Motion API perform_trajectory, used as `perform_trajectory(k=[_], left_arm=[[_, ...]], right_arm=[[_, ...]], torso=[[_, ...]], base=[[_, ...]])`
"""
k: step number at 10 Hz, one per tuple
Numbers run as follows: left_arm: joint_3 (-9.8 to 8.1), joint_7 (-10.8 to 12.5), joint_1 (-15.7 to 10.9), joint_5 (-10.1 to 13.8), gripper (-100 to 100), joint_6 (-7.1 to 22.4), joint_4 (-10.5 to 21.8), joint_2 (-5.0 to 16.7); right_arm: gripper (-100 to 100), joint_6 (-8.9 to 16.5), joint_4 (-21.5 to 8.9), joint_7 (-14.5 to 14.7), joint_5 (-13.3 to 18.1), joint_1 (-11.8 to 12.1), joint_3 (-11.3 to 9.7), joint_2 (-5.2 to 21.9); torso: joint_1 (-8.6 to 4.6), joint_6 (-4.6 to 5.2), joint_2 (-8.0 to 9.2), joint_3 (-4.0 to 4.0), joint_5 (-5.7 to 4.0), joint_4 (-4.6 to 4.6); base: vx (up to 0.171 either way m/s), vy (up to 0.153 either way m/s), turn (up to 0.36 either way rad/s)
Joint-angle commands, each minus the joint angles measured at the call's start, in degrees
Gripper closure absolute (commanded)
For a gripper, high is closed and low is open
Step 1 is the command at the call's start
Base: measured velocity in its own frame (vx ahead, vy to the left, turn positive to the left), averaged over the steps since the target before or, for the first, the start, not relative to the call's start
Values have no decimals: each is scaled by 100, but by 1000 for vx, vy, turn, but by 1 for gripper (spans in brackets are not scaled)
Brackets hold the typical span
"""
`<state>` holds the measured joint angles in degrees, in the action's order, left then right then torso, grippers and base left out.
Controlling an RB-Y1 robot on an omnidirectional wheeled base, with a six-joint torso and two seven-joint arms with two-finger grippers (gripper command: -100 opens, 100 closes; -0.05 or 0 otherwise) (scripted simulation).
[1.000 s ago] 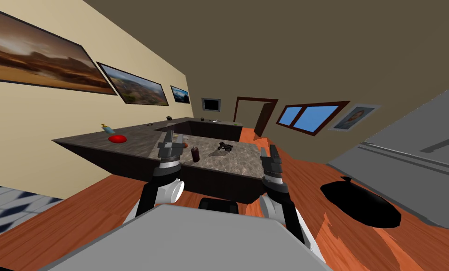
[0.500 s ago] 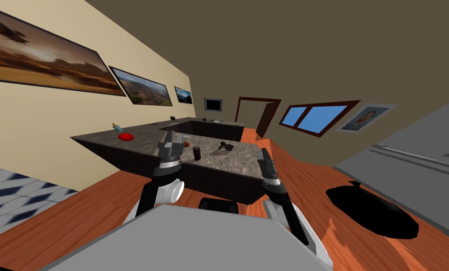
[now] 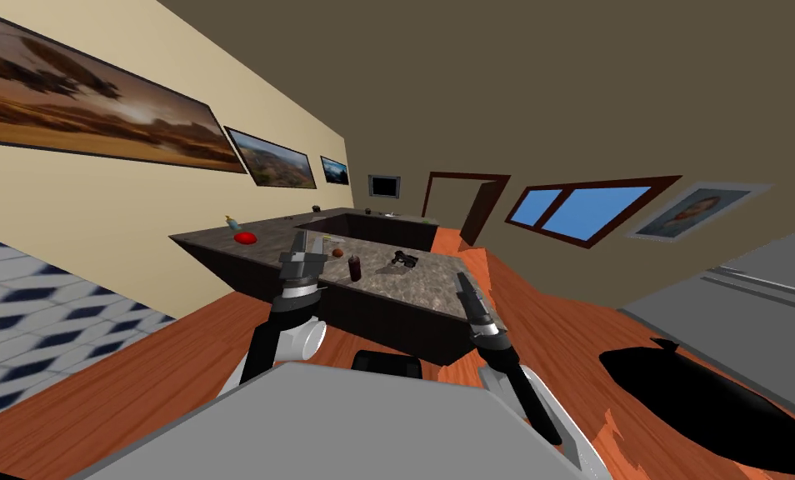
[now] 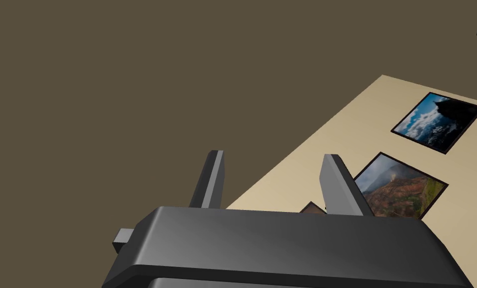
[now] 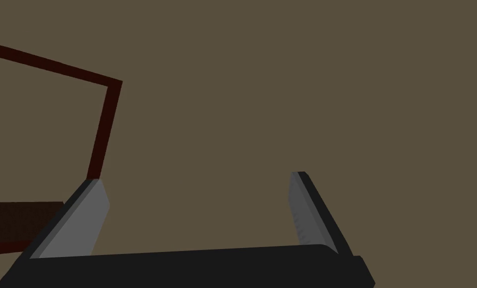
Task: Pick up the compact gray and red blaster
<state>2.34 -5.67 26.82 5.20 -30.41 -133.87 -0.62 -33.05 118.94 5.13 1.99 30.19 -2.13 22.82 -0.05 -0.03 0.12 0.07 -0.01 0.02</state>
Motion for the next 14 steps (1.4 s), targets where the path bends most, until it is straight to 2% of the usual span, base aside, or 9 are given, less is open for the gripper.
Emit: perform_trajectory(k=[1, 5, 6, 7, 8, 9, 12, 13, 14], left_arm=[[0, 0, 0, 0, 0, 0, 0, 0], [0, 0, 0, 0, 0, 0, 0, 0], [-1, 0, 1, 0, 0, 0, 0, 0], [0, 0, 1, 0, 0, 0, 0, 0], [-1, 0, 1, 0, 0, 0, 0, 0], [0, 0, 0, 0, 0, 0, 0, 0], [-1, 0, 1, 0, 0, 0, 0, 0], [0, 0, 0, 0, 0, 0, 0, 0], [-1, 0, 2, 0, 0, 0, 0, 0]], right_arm=[[-100, -5, -56, 0, 43, 85, -13, 239], [-100, -59, -447, -61, 119, 289, 55, 839], [-100, -87, -652, -90, 150, 411, 99, 1044], [-100, -87, -652, -90, 150, 411, 99, 1154], [-100, -116, -862, -120, 177, 546, 148, 1345], [-100, -116, -862, -120, 177, 546, 148, 1479], [-100, -174, -1290, -178, 219, 855, 260, 1986], [-100, -174, -1290, -178, 219, 855, 260, 2151], [-100, -203, -1507, -205, 234, 1027, 322, 2320]], torso=[[0, 0, 0, 0, 0, 0], [5, 1, -4, -2, 1, -1], [3, 4, -5, -3, 1, -1], [2, 2, -5, -2, 1, -1], [2, 4, -6, -3, 1, -1], [3, 1, -5, -3, 1, -1], [1, 4, -8, -4, 1, -1], [0, 0, -9, -5, 0, -1], [-2, 5, -11, -6, 0, -1]], base=[[-30, -7, 75], [-23, 5, 127], [-19, 3, 196], [-18, 0, 121], [-24, 7, 242], [-19, 1, 120], [-14, 1, 201], [-10, -7, 122], [-10, -4, 258]])
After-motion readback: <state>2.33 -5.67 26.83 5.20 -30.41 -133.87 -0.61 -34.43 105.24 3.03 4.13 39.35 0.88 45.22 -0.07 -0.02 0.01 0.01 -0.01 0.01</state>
